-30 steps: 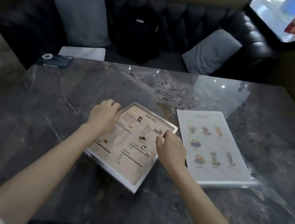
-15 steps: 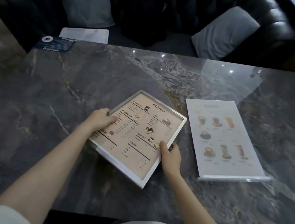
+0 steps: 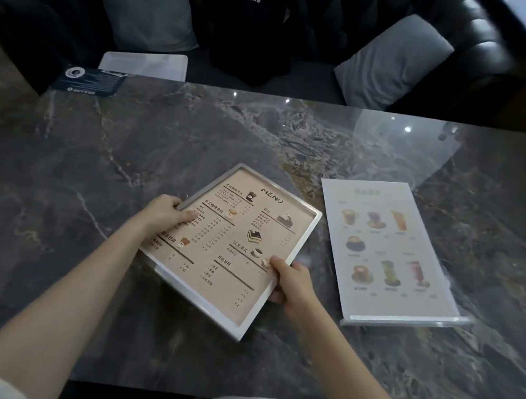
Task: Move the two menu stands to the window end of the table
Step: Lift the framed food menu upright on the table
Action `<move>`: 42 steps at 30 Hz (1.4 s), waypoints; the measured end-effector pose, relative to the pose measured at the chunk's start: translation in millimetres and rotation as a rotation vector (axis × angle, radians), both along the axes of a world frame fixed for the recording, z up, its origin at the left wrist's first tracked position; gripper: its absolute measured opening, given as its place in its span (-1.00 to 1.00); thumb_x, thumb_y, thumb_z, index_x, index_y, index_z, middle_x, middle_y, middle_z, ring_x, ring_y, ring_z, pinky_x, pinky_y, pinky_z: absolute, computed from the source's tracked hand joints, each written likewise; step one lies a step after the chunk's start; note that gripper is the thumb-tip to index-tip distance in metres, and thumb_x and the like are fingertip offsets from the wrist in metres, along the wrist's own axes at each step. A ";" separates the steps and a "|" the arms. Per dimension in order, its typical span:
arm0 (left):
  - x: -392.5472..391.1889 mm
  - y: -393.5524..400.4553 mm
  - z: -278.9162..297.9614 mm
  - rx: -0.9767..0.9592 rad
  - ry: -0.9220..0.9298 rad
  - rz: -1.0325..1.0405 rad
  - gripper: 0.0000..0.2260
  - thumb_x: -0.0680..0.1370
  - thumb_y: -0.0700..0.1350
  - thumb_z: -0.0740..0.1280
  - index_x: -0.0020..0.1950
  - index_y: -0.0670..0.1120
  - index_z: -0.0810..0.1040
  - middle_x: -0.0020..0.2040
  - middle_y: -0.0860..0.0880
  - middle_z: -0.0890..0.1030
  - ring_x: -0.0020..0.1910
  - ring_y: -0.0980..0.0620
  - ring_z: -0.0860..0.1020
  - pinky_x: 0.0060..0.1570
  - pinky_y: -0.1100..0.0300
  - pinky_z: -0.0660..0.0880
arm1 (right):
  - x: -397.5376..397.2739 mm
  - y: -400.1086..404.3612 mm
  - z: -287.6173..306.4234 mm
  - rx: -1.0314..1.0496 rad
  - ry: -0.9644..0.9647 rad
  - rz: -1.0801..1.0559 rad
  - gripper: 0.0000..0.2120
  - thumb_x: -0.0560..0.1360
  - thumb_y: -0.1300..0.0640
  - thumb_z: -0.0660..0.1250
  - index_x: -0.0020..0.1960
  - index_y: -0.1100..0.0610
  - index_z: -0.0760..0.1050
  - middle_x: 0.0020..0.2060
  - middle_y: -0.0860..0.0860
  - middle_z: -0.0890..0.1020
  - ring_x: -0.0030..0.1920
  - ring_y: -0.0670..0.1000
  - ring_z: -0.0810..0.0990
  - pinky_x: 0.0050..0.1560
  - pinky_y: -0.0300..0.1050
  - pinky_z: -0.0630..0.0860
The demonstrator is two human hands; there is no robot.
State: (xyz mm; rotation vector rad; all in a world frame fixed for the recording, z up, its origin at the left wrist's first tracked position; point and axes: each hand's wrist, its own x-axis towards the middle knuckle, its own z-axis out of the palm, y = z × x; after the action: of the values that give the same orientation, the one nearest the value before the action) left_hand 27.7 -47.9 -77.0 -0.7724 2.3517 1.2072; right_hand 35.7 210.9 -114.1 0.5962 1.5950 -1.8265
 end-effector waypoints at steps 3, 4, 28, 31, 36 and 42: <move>1.0 -1.7 2.0 -0.002 0.009 0.014 -0.78 0.47 -0.01 0.36 -0.03 -0.15 0.52 -0.21 -0.11 0.66 -0.29 -0.03 0.64 -0.40 0.19 0.49 | -0.2 5.1 2.3 -0.093 0.007 0.073 -0.84 0.46 0.22 0.33 0.04 0.19 0.51 -0.14 0.09 0.71 -0.19 0.07 0.70 -0.38 -0.06 0.62; 1.5 -2.3 3.9 -0.002 0.013 0.020 -0.78 0.47 -0.01 0.36 -0.04 -0.15 0.52 -0.22 -0.11 0.66 -0.30 -0.03 0.64 -0.41 0.19 0.48 | -1.5 6.4 3.8 -0.122 0.018 0.096 -0.80 0.45 0.22 0.35 0.07 0.20 0.50 -0.09 0.11 0.71 -0.15 0.09 0.70 -0.35 -0.04 0.63; -26.2 10.3 32.0 0.354 0.464 0.379 -0.91 0.41 -0.16 0.43 -0.12 -0.10 0.59 -0.13 -0.04 0.67 -0.17 0.05 0.64 -0.30 0.29 0.58 | -96.9 47.9 92.0 -0.162 0.549 0.579 -0.49 0.40 0.42 0.34 0.25 0.04 0.35 -0.11 -0.02 0.72 -0.06 0.07 0.68 -0.30 -0.11 0.63; -33.7 8.9 19.0 0.405 0.478 0.397 -0.91 0.39 -0.14 0.44 -0.13 -0.05 0.62 -0.20 0.03 0.72 -0.17 0.08 0.66 -0.20 0.23 0.57 | -99.3 48.6 90.5 -0.104 0.598 0.574 -0.49 0.41 0.45 0.32 0.25 0.07 0.34 -0.08 -0.01 0.68 -0.10 -0.01 0.69 -0.31 -0.23 0.59; -47.3 7.5 10.7 0.438 0.475 0.386 -0.87 0.40 -0.14 0.43 -0.06 -0.05 0.62 -0.06 -0.03 0.69 0.01 -0.04 0.62 0.05 0.04 0.52 | -97.8 46.1 80.5 -0.010 0.659 0.517 -0.47 0.42 0.44 0.31 0.29 0.06 0.33 0.03 0.06 0.64 -0.02 -0.05 0.66 -0.14 -0.18 0.63; -56.5 1.7 15.7 0.422 0.465 0.304 -0.89 0.44 -0.17 0.39 -0.05 -0.03 0.60 -0.04 -0.01 0.66 -0.04 0.04 0.62 -0.05 0.16 0.54 | -81.1 38.4 68.3 -0.022 0.687 0.418 -0.53 0.42 0.44 0.31 0.20 0.02 0.38 0.08 0.11 0.62 0.09 0.05 0.62 0.14 0.10 0.55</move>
State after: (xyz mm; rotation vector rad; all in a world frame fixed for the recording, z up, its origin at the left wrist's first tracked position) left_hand -28.8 -46.2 -61.2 -0.7800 2.2280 2.1237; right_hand -45.4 249.3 -45.8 -0.4124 1.9290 -1.8030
